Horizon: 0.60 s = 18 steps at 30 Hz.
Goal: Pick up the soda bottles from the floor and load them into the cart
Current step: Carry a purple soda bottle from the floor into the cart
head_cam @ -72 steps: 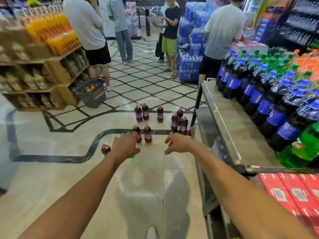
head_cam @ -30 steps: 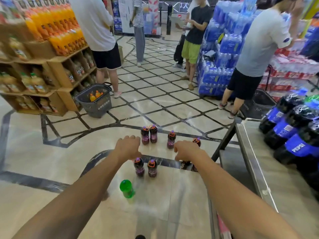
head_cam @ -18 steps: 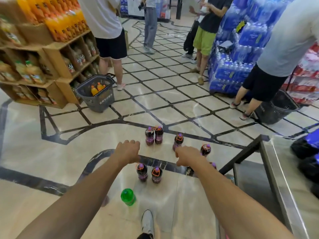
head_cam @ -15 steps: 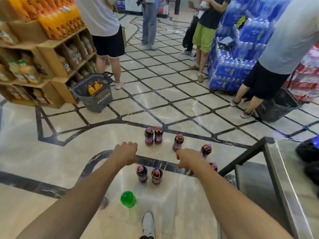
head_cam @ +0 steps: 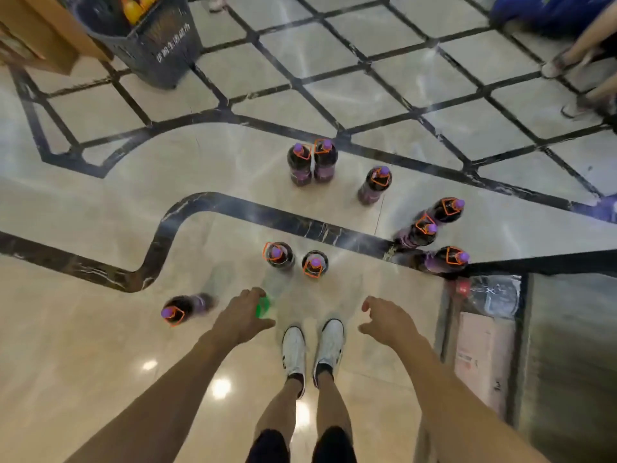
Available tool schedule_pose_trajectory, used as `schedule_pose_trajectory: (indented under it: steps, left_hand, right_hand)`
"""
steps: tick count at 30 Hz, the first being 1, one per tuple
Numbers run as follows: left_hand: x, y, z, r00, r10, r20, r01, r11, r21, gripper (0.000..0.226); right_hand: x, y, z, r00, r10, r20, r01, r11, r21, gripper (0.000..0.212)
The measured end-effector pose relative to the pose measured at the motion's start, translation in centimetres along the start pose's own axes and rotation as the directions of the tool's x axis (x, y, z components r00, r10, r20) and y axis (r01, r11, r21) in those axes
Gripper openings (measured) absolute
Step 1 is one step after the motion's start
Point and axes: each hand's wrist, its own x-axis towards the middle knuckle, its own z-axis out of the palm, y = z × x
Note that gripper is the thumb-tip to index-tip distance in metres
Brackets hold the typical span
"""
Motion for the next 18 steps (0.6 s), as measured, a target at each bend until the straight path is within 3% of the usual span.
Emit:
schedule_pose_trajectory:
  steps: [5,12,15,18]
  left_hand:
    - [14.8,-1.7,7.9,0.998,0.049,0.032,-0.041,0.975,-0.219,0.089]
    - [33.6,-0.9,18.8,0.969,0.213,-0.123,-0.238,0.938,-0.251,0.1]
    - [39.6,-0.9,21.1,0.943,0.263,-0.204,-0.32,0.886,-0.337,0.099]
    - [43.5,-2.0,21.9,0.926,0.309,-0.218,-0.365,0.877,-0.311,0.11]
  right_hand:
    - [15.2,2.3,5.4,1.0,-0.01,0.012,0.009,0.991,0.134,0.058]
    - [34.7,2.4,12.2,0.976,-0.209,-0.059,0.216,0.963,0.163,0.097]
    - [40.8,2.3,14.0,0.958,-0.278,-0.065,0.285,0.938,0.196,0.112]
    - [44.2,2.6,15.5,0.934,-0.337,-0.121,0.358,0.894,0.269,0.119]
